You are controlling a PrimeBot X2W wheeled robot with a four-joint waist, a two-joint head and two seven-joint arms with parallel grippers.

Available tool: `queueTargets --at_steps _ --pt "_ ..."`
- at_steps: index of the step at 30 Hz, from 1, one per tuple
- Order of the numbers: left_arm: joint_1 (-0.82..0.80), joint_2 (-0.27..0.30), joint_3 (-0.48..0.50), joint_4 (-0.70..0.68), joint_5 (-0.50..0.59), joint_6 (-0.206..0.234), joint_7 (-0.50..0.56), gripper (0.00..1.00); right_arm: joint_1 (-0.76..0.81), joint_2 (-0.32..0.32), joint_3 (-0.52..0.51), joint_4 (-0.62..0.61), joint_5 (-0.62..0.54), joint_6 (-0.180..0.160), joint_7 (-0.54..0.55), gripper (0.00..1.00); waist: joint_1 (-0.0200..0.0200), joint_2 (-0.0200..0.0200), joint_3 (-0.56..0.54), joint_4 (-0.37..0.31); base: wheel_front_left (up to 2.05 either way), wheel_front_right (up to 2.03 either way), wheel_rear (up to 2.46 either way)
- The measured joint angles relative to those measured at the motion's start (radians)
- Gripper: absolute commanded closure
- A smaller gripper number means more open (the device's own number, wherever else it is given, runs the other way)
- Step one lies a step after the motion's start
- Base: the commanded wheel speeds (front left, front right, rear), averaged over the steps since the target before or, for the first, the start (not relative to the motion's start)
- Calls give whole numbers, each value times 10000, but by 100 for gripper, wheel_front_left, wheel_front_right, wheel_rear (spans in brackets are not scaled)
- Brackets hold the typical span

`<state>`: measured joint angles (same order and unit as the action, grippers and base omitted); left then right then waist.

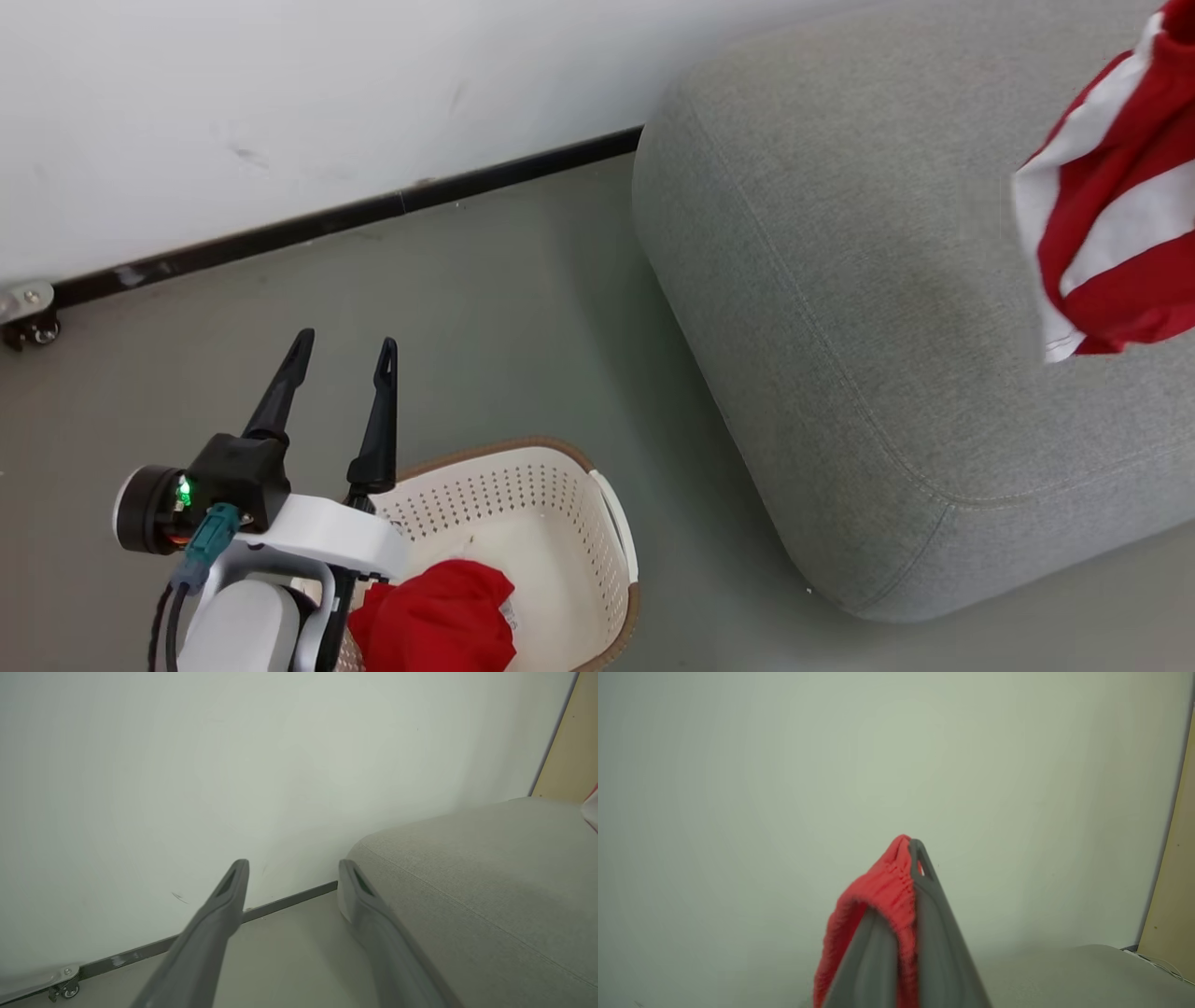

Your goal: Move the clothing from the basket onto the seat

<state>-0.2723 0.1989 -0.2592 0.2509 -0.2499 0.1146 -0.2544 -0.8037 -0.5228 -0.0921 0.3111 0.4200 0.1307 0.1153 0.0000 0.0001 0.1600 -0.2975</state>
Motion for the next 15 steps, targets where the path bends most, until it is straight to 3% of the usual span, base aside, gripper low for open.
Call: queueTargets --at_steps 7,15 --pt "-295 253 50 -405 173 84 94 0 -802 -399 -270 1093 -286 0 169 100 1 0 654 134 0 0 0" --pt "-712 476 100 -527 290 86 267 0 -1833 -844 -215 1538 -598 0 167 100 0 0 1446 292 0 0 0"
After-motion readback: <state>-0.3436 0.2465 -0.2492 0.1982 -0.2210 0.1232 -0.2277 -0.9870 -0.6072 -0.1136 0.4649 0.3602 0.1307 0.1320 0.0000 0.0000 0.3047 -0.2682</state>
